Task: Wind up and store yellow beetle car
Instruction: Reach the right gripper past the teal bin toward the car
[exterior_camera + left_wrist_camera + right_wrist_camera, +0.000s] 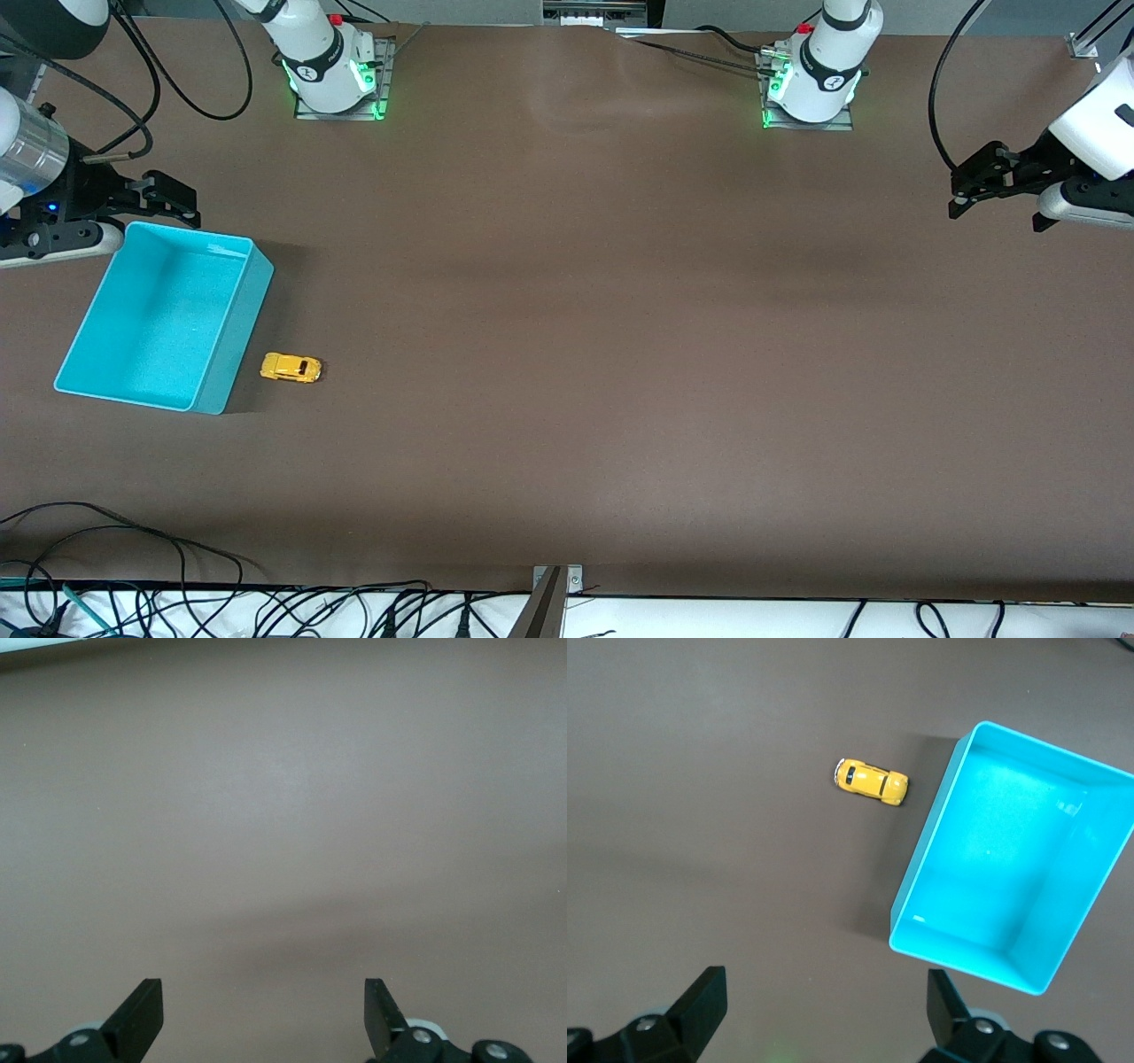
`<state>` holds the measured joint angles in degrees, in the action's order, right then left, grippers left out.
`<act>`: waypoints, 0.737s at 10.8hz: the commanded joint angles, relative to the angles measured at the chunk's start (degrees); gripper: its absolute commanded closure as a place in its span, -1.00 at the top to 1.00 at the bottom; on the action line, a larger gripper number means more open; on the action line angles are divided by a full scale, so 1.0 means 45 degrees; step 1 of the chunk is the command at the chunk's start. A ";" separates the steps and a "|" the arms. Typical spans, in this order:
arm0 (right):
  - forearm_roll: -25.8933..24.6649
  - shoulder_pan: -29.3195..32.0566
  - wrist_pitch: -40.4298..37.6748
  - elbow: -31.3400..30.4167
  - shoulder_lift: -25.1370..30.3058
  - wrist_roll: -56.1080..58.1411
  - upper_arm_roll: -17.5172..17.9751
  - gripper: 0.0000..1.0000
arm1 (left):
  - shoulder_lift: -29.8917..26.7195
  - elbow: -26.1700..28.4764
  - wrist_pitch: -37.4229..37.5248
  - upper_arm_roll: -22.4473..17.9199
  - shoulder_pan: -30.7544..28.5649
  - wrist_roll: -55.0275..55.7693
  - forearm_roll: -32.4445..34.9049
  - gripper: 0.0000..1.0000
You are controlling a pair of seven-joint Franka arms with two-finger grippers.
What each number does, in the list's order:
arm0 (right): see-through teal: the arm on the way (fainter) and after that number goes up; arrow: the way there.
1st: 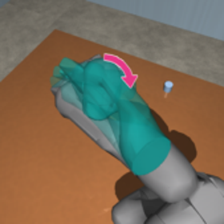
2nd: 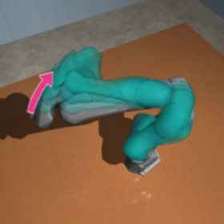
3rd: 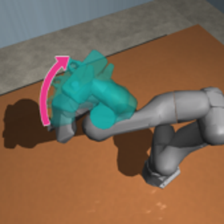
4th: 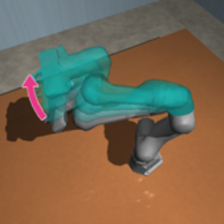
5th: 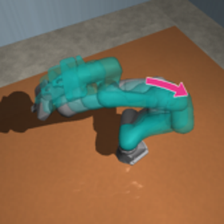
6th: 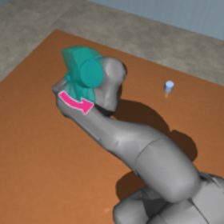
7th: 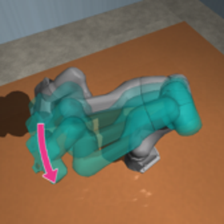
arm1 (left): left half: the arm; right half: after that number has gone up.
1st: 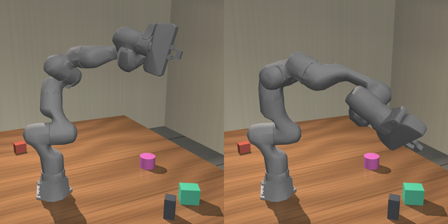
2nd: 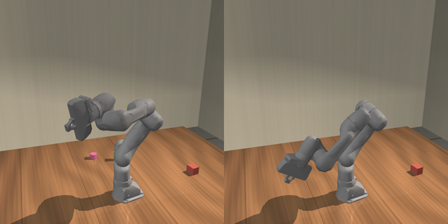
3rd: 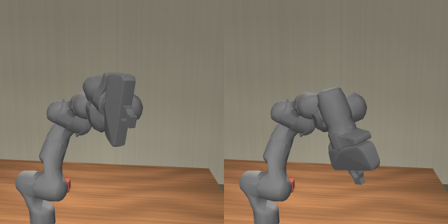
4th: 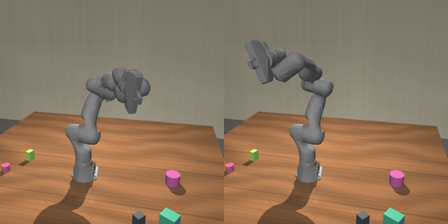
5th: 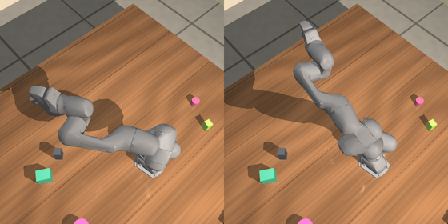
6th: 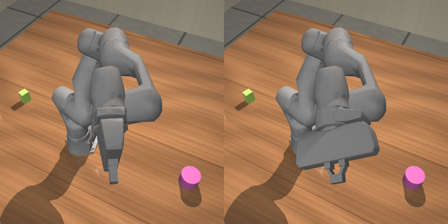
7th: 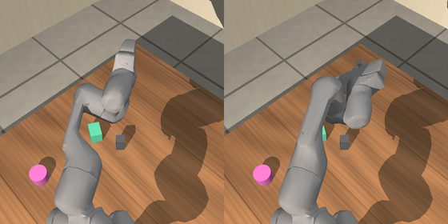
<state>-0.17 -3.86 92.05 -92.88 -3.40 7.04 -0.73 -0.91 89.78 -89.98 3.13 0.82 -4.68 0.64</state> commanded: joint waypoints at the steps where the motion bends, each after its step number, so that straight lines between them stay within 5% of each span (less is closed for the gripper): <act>1: 0.0213 0.0115 0.1124 -0.1116 0.0383 0.0834 -0.0053 1.00 | -0.0345 0.0439 -0.0180 0.0047 0.0170 0.0376 0.0405 1.00; 8: 0.0135 0.0330 0.3371 -0.2523 -0.0727 0.5615 -0.0053 1.00 | -0.0150 -0.0029 0.0386 0.0341 0.0150 0.0434 0.0386 1.00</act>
<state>-0.17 -3.16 105.03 -102.89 -5.56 26.90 -1.06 -1.08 90.12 -89.18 4.73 1.11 -3.61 0.84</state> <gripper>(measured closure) 0.000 0.000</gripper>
